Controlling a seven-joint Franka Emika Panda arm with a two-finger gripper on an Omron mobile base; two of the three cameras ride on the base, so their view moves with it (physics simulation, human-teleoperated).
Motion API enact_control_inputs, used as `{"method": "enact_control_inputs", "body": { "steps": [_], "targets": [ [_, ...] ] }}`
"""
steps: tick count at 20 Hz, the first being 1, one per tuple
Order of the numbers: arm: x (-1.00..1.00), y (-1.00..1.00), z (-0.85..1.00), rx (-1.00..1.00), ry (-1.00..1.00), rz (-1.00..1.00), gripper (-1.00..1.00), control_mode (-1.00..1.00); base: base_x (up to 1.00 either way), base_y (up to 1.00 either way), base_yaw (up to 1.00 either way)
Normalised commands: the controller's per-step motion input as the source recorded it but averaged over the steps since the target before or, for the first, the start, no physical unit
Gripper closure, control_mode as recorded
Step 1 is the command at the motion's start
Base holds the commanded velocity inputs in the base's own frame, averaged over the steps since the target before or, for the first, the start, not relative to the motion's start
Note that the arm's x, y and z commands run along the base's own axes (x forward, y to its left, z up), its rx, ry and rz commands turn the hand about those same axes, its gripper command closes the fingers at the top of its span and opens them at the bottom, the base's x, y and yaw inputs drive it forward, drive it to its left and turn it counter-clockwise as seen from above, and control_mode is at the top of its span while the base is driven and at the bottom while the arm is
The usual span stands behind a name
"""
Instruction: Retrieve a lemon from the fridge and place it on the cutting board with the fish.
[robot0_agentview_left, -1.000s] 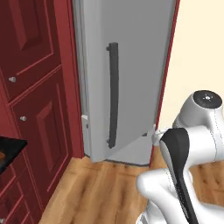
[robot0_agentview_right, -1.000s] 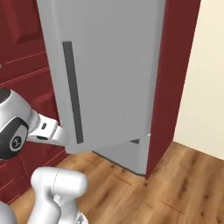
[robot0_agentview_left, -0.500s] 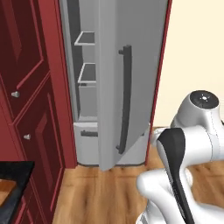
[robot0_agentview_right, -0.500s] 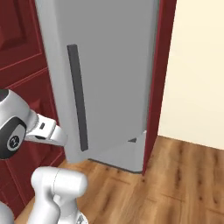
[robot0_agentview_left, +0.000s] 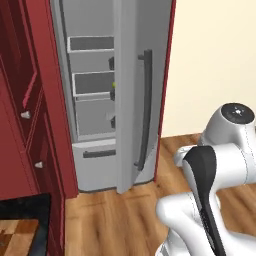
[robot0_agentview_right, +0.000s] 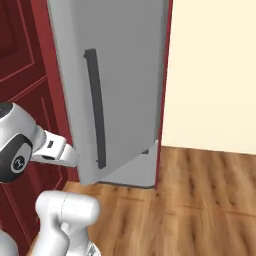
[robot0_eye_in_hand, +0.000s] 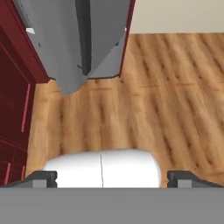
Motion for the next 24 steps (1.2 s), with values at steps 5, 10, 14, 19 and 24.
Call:
{"method": "enact_control_inputs", "body": {
  "steps": [5, 10, 14, 19, 24],
  "targets": [
    [0.00, 0.00, 0.00, 0.00, 0.00, 0.00, -1.00, 1.00, -0.02, 0.70, -0.31],
    [0.00, 0.00, 0.00, 0.00, 0.00, 0.00, -1.00, 1.00, 0.00, 0.48, -0.14],
    [0.00, 0.00, 0.00, 0.00, 0.00, 0.00, -1.00, 1.00, 0.00, 0.43, -0.02],
    [0.22, 0.06, 0.00, 0.00, 0.00, 0.00, -1.00, -1.00, 0.00, 0.00, 0.00],
    [0.54, 0.00, 0.14, -0.08, 0.06, 0.08, -1.00, -1.00, 0.00, 0.00, 0.00]
  ]
}}
